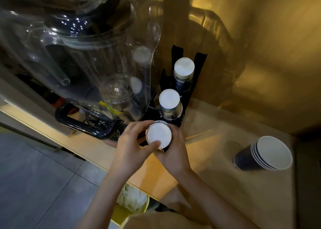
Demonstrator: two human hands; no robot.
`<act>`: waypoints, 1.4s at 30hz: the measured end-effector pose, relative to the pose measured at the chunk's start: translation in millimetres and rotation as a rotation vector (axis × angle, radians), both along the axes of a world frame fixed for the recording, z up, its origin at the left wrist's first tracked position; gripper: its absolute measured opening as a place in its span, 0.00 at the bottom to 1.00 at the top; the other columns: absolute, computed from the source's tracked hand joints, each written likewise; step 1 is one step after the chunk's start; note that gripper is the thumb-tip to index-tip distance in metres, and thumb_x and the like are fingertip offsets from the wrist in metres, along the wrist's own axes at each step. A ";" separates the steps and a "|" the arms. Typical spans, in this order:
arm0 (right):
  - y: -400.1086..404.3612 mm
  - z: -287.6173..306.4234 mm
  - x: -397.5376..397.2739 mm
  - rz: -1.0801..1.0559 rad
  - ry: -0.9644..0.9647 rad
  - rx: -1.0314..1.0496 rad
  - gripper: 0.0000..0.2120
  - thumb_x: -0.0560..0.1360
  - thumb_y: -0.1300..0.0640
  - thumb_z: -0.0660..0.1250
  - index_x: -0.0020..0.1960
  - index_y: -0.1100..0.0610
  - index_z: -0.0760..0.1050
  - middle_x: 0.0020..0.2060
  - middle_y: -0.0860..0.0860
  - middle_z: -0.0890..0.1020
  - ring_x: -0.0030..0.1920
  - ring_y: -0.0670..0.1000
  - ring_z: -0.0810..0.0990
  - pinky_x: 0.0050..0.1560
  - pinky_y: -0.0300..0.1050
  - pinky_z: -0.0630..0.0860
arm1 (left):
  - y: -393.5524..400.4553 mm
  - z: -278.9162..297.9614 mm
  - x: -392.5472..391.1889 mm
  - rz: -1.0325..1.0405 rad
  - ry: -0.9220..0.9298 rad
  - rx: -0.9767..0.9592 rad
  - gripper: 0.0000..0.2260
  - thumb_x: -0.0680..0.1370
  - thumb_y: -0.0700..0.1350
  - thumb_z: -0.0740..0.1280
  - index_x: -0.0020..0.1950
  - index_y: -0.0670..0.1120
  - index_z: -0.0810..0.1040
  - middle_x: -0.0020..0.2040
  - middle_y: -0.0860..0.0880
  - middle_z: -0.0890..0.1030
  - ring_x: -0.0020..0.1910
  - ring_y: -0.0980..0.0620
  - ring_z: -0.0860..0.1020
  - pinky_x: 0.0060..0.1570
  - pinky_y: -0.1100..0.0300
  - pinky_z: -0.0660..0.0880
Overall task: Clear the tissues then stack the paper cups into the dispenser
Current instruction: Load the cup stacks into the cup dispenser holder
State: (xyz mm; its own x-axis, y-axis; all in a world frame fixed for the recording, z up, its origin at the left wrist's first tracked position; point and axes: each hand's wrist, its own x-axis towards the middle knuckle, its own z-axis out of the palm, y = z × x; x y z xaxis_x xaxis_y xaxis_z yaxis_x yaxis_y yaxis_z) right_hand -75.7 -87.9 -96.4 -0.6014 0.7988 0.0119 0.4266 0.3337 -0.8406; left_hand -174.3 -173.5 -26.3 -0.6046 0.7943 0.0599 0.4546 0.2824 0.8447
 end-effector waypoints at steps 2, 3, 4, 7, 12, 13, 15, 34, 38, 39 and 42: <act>0.1 -1.9 -0.5 -0.020 -0.055 0.000 0.39 0.63 0.52 0.75 0.69 0.54 0.60 0.65 0.51 0.67 0.65 0.50 0.68 0.56 0.40 0.71 | 4.3 -5.2 -1.8 -0.044 0.084 -0.003 0.23 0.67 0.39 0.74 0.59 0.51 0.75 0.50 0.62 0.72 0.48 0.68 0.74 0.46 0.81 0.67; -0.3 -2.4 -0.6 -0.034 -0.073 -0.005 0.40 0.63 0.52 0.75 0.69 0.54 0.60 0.65 0.51 0.67 0.64 0.50 0.69 0.55 0.40 0.71 | 5.8 -6.6 -0.9 -0.068 0.129 -0.006 0.23 0.67 0.37 0.73 0.60 0.50 0.75 0.51 0.60 0.73 0.48 0.65 0.74 0.47 0.81 0.67; -0.9 -2.7 -0.8 -0.048 -0.081 -0.007 0.39 0.63 0.51 0.75 0.69 0.54 0.60 0.64 0.51 0.67 0.63 0.50 0.70 0.54 0.39 0.71 | 7.7 -8.1 -0.5 -0.084 0.169 -0.009 0.23 0.67 0.35 0.72 0.60 0.50 0.75 0.52 0.57 0.74 0.48 0.62 0.74 0.48 0.80 0.67; -3.8 -1.7 -1.9 -0.076 -0.057 0.012 0.37 0.64 0.52 0.75 0.68 0.52 0.62 0.62 0.49 0.68 0.60 0.47 0.71 0.50 0.32 0.67 | 18.3 -16.2 -1.7 -0.092 0.253 -0.055 0.23 0.69 0.32 0.68 0.62 0.46 0.74 0.57 0.47 0.77 0.53 0.49 0.78 0.51 0.65 0.73; -7.7 0.7 -2.6 -0.084 0.023 0.032 0.30 0.66 0.58 0.71 0.64 0.51 0.64 0.59 0.50 0.70 0.59 0.47 0.70 0.49 0.34 0.68 | 37.4 -30.3 -2.0 -0.167 0.317 -0.370 0.28 0.73 0.41 0.67 0.71 0.42 0.62 0.67 0.42 0.71 0.64 0.43 0.72 0.60 0.54 0.70; -7.7 1.3 -2.4 -0.081 0.027 0.036 0.29 0.66 0.59 0.71 0.64 0.52 0.64 0.59 0.50 0.70 0.59 0.48 0.70 0.48 0.35 0.70 | 39.5 -31.3 -1.8 -0.167 0.323 -0.395 0.30 0.73 0.44 0.68 0.72 0.42 0.61 0.67 0.43 0.71 0.64 0.44 0.72 0.60 0.54 0.70; -5.9 2.3 -1.3 -0.053 0.033 0.033 0.29 0.66 0.61 0.71 0.64 0.54 0.65 0.58 0.51 0.71 0.60 0.50 0.70 0.49 0.41 0.75 | 41.8 -32.4 -0.8 -0.149 0.336 -0.409 0.32 0.71 0.46 0.70 0.72 0.42 0.61 0.65 0.42 0.72 0.62 0.43 0.73 0.58 0.53 0.71; 67.7 84.6 85.7 0.189 -0.434 0.453 0.09 0.76 0.50 0.59 0.50 0.54 0.73 0.46 0.53 0.81 0.47 0.56 0.79 0.43 0.49 0.74 | 57.6 17.7 40.3 -0.105 0.524 -0.166 0.17 0.67 0.47 0.73 0.52 0.43 0.75 0.48 0.44 0.79 0.47 0.43 0.78 0.40 0.48 0.77; 86.6 94.8 130.6 -0.023 -0.513 0.470 0.12 0.76 0.48 0.58 0.51 0.54 0.74 0.45 0.52 0.82 0.47 0.56 0.79 0.44 0.51 0.76 | 80.9 26.6 76.1 -0.237 0.505 -0.042 0.07 0.70 0.47 0.69 0.43 0.45 0.77 0.39 0.49 0.80 0.38 0.48 0.78 0.34 0.52 0.77; 89.4 95.3 144.1 -0.092 -0.502 0.468 0.11 0.76 0.49 0.58 0.51 0.54 0.75 0.45 0.53 0.82 0.46 0.56 0.79 0.43 0.52 0.76 | 87.8 24.7 84.8 -0.280 0.489 -0.034 0.06 0.71 0.47 0.68 0.43 0.46 0.77 0.39 0.49 0.80 0.38 0.48 0.78 0.33 0.53 0.76; 94.1 90.1 192.1 -0.322 -0.438 0.483 0.09 0.76 0.56 0.60 0.48 0.58 0.77 0.42 0.56 0.82 0.43 0.57 0.79 0.41 0.49 0.75 | 113.4 8.3 112.6 -0.406 0.519 -0.045 0.05 0.73 0.48 0.66 0.45 0.48 0.76 0.42 0.50 0.79 0.41 0.50 0.78 0.33 0.59 0.70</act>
State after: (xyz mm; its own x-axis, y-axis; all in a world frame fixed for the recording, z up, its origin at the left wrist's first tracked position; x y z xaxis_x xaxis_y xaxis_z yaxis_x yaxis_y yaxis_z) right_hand 116.4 6.3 -6.3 -0.3676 0.9036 0.2199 0.8299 0.4254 -0.3610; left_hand -61.8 -60.0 -18.0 -0.1577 0.9616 0.2244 0.8774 0.0321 0.4787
